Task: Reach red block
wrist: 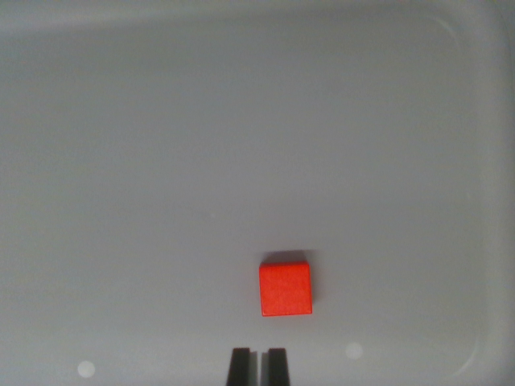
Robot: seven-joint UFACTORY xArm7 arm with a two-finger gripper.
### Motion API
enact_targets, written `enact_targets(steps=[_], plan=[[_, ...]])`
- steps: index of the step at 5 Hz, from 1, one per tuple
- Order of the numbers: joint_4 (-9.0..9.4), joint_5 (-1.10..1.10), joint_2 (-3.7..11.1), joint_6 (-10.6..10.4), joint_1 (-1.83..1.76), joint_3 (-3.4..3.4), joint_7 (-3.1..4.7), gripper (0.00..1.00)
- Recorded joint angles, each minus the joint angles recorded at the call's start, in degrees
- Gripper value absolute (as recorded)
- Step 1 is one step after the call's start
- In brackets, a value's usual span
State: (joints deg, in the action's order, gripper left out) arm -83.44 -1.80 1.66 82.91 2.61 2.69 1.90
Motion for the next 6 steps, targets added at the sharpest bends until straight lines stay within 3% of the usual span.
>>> enact_targets(steps=[1,2,3,4,5,6], plan=[[1.36,0.04,0.46,-1.8,0.00,0.03,-0.04,0.00],[1.36,0.04,0.46,-1.8,0.00,0.03,-0.04,0.00],[2.87,0.09,0.97,-3.8,0.00,0.06,-0.08,0.00],[2.87,0.09,0.97,-3.8,0.00,0.06,-0.08,0.00],[4.48,0.14,1.51,-6.0,-0.01,0.09,-0.13,0.00],[4.48,0.14,1.51,-6.0,-0.01,0.09,-0.13,0.00]])
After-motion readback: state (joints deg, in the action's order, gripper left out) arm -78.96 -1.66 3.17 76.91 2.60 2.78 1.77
